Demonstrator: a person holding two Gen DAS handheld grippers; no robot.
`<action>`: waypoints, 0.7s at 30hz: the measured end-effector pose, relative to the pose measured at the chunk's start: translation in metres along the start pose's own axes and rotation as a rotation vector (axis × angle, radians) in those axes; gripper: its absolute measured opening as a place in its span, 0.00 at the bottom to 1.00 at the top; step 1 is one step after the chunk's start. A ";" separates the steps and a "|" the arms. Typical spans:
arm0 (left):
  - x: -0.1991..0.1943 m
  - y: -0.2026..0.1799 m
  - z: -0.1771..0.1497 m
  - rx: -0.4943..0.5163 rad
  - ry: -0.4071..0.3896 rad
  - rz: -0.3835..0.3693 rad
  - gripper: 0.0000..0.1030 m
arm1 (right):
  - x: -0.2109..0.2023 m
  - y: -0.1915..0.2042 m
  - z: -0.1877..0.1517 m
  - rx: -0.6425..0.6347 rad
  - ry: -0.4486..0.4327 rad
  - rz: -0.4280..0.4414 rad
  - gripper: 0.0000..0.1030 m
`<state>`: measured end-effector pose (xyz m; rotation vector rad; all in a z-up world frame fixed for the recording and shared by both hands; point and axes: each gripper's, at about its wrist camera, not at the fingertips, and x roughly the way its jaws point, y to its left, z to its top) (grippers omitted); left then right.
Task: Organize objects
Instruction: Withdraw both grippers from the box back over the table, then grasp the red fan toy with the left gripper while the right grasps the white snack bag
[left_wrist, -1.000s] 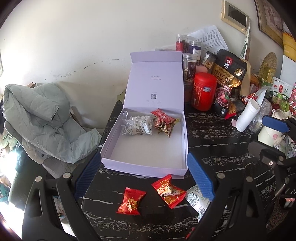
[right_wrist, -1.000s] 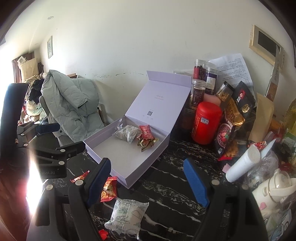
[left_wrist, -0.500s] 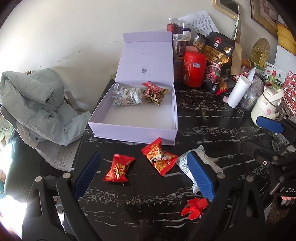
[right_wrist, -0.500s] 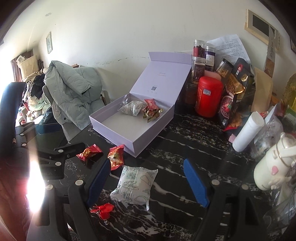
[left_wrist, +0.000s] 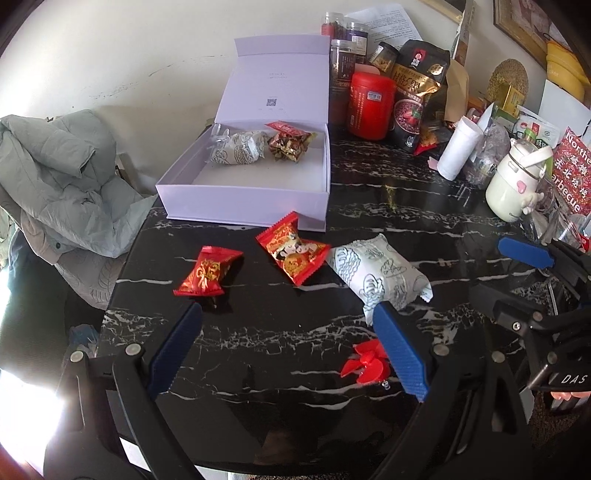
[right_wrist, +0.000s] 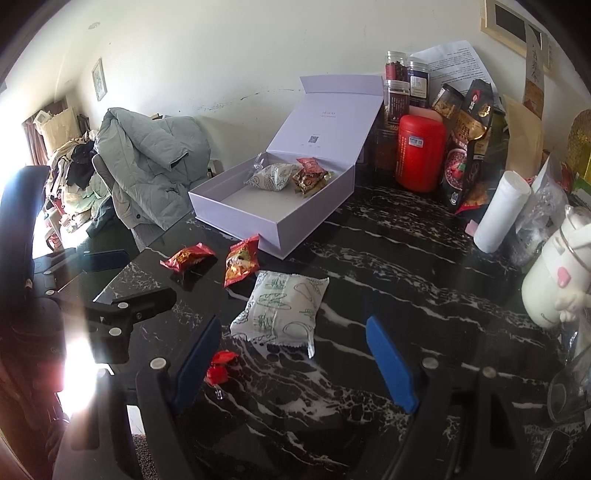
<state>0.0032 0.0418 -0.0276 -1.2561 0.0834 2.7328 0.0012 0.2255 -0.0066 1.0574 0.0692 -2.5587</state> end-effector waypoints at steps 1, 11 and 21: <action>0.001 -0.002 -0.003 0.003 0.004 -0.004 0.91 | 0.000 0.001 -0.004 -0.001 0.005 0.003 0.79; 0.012 -0.022 -0.033 0.044 0.056 -0.070 0.91 | 0.008 -0.003 -0.042 0.022 0.065 0.029 0.80; 0.036 -0.036 -0.050 0.072 0.103 -0.121 0.91 | 0.022 -0.013 -0.061 0.051 0.096 0.020 0.80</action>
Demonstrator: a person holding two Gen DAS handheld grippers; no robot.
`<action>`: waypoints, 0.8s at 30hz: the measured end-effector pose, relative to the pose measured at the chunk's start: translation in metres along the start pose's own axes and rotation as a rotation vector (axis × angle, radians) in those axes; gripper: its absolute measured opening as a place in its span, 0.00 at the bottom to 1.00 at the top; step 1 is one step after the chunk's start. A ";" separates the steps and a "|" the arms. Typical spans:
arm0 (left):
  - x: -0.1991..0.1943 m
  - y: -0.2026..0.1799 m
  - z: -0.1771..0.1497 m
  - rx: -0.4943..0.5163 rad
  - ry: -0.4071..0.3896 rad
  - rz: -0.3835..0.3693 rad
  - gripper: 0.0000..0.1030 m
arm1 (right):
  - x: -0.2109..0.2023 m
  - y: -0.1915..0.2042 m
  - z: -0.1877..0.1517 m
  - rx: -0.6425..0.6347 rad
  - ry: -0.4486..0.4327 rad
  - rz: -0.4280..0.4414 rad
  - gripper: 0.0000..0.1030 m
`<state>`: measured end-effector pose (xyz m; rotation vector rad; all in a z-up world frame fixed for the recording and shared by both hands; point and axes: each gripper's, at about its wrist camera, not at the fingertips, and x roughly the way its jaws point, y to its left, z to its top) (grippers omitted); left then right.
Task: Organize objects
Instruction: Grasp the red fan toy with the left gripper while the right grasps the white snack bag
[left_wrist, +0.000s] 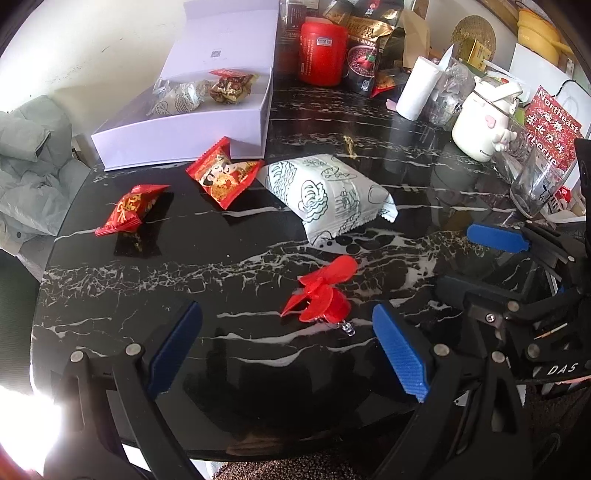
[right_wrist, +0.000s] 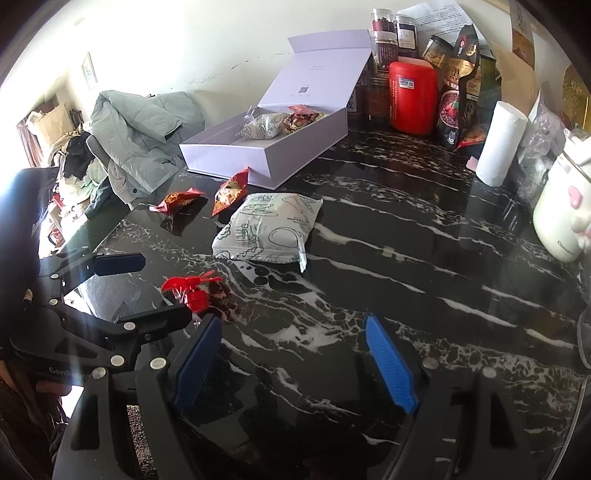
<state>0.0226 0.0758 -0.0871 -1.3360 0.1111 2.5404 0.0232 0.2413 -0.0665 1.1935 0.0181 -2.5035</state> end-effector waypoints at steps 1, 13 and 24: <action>0.003 0.000 -0.001 0.002 0.003 -0.002 0.91 | 0.002 -0.001 -0.001 0.000 0.002 0.001 0.80; 0.018 -0.002 -0.006 0.033 -0.018 -0.070 0.65 | 0.013 -0.002 0.008 -0.015 -0.052 0.048 0.79; 0.020 0.017 0.002 0.002 -0.047 -0.046 0.39 | 0.027 0.000 0.030 0.018 -0.064 0.094 0.79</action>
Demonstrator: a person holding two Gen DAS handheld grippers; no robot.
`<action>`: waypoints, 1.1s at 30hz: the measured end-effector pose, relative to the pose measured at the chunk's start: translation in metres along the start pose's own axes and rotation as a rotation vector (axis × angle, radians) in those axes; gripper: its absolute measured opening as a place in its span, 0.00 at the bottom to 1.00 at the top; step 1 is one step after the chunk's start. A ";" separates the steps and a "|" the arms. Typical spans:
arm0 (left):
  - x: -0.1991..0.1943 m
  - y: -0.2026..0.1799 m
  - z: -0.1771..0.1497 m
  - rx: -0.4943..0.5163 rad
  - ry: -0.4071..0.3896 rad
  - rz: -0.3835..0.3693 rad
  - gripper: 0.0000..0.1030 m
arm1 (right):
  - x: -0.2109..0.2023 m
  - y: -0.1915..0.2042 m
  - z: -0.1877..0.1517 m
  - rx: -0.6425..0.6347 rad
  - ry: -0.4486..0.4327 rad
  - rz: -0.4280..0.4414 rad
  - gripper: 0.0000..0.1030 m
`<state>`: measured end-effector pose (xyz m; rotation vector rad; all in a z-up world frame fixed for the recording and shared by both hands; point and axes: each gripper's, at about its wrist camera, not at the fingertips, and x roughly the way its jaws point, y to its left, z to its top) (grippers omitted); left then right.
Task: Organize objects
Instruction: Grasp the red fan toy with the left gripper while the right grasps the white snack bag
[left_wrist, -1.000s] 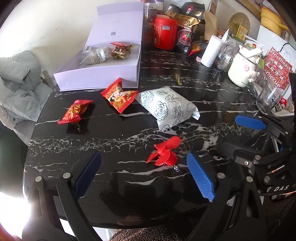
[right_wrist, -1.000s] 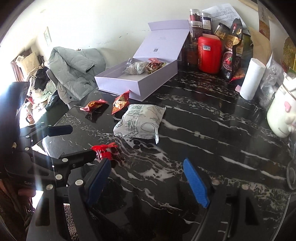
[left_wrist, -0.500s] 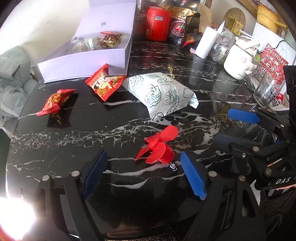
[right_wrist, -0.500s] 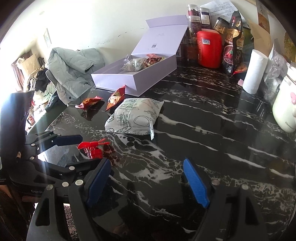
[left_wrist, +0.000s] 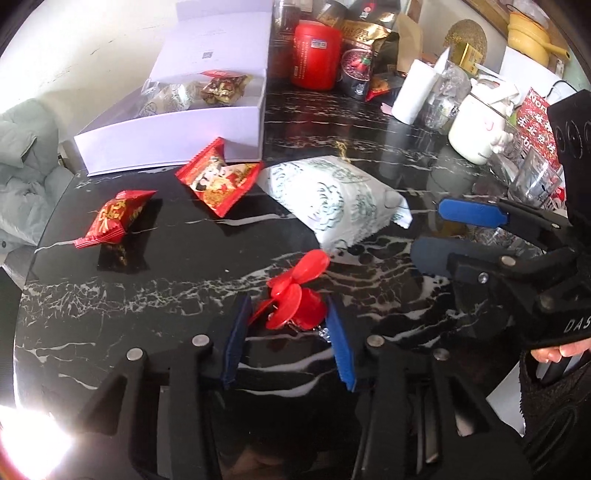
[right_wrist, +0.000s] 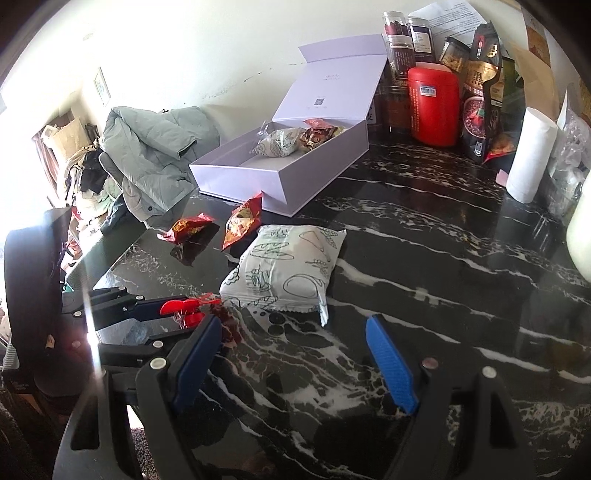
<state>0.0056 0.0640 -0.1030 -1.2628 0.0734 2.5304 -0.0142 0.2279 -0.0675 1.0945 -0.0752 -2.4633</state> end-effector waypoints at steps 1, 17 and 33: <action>0.000 0.003 0.001 -0.010 -0.002 -0.001 0.39 | 0.002 0.001 0.003 0.004 -0.005 0.000 0.79; 0.000 0.043 0.007 -0.093 -0.018 0.027 0.39 | 0.053 0.019 0.041 -0.007 0.065 -0.044 0.80; 0.002 0.044 0.011 -0.086 -0.024 0.031 0.39 | 0.074 0.013 0.037 0.015 0.121 -0.052 0.80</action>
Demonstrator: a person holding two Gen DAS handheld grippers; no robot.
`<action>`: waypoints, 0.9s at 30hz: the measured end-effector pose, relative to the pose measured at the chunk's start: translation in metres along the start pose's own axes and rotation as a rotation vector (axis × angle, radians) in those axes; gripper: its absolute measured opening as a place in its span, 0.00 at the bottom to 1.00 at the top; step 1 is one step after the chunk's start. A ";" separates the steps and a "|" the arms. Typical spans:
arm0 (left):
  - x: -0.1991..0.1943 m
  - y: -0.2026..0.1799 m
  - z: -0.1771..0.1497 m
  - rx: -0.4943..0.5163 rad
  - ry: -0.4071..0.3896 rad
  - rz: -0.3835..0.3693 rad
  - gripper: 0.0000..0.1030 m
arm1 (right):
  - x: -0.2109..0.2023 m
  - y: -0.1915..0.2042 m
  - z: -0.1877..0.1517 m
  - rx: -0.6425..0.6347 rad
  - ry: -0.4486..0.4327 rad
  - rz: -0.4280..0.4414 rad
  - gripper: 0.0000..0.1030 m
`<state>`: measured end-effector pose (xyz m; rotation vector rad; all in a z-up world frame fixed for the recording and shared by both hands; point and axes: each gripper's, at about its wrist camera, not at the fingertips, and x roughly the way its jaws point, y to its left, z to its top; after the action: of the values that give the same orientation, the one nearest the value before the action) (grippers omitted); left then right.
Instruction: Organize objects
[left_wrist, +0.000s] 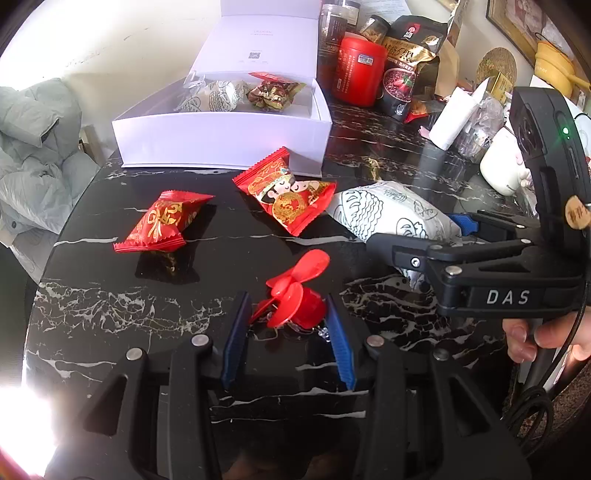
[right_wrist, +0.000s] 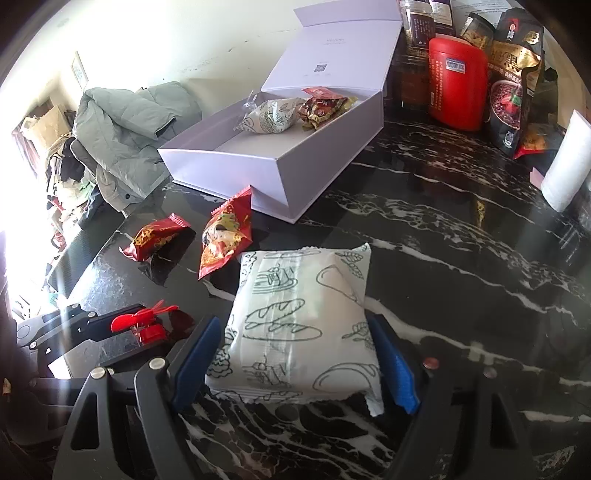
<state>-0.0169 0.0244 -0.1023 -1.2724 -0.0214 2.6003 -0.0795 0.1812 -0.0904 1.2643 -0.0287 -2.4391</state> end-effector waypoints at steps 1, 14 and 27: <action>0.000 0.000 0.000 0.000 0.000 0.001 0.39 | 0.000 0.000 0.000 0.000 -0.003 0.002 0.80; 0.001 0.005 0.003 -0.017 0.016 -0.003 0.38 | -0.013 -0.002 -0.005 0.001 -0.044 0.025 0.60; -0.020 -0.003 0.017 0.007 -0.019 0.013 0.38 | -0.045 -0.007 -0.009 0.023 -0.076 0.041 0.58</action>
<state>-0.0176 0.0242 -0.0759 -1.2492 -0.0068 2.6215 -0.0515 0.2045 -0.0618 1.1680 -0.1033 -2.4575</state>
